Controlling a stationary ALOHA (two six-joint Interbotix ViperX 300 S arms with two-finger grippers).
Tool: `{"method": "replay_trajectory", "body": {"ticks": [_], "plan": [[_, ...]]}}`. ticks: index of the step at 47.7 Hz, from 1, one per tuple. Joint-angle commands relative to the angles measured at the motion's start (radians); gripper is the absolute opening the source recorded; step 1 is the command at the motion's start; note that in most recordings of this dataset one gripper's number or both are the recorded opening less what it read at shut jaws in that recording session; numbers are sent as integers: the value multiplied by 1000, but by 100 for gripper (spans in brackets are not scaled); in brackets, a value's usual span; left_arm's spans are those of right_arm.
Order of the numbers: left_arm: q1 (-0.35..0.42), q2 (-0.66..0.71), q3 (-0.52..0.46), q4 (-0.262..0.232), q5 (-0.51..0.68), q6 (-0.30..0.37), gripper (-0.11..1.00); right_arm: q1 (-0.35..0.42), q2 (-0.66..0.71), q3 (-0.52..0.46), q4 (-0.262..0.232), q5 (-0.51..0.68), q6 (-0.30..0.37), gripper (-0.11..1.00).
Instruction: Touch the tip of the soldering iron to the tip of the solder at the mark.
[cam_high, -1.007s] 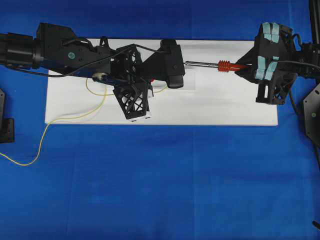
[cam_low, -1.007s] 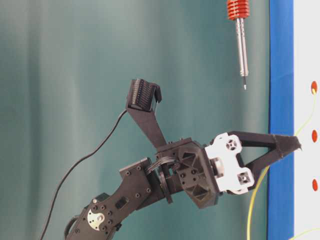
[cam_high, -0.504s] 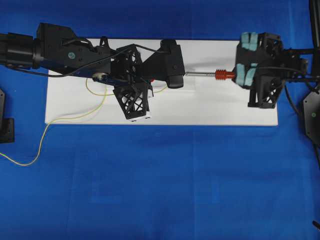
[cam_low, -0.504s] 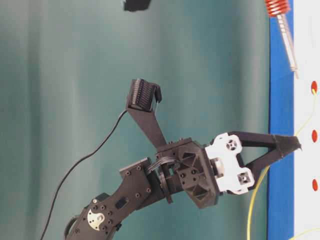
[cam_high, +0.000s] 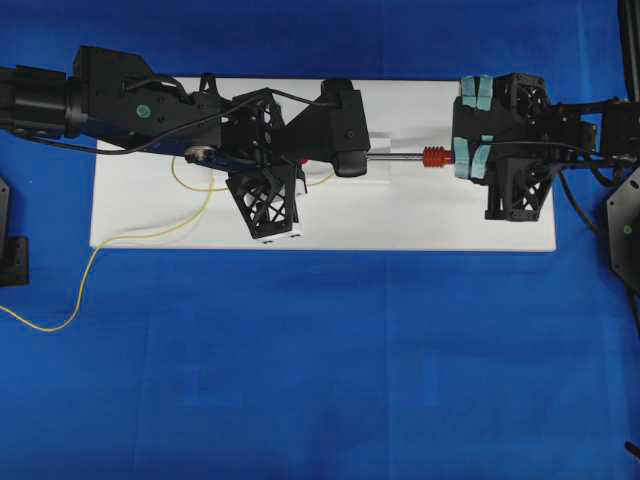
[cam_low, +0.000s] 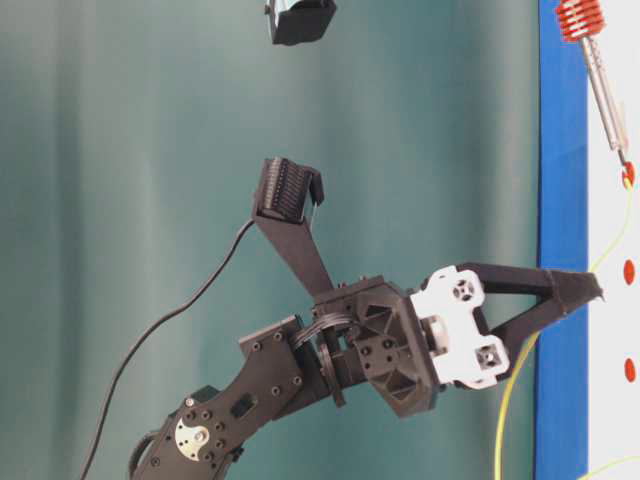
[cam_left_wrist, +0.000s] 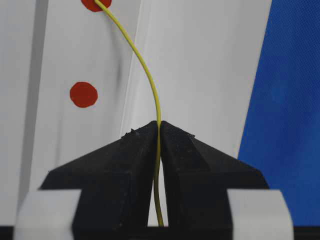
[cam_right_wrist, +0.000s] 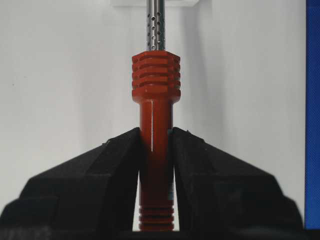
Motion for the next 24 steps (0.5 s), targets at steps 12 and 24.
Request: {"method": "replay_trajectory", "body": {"ticks": [12, 24], "plan": [[0, -20, -11, 3, -3, 3, 2, 2, 11, -35, -2, -15, 0, 7], [2, -20, -11, 3, -2, 8, 2, 2, 12, -35, -2, -14, 0, 7]]}}
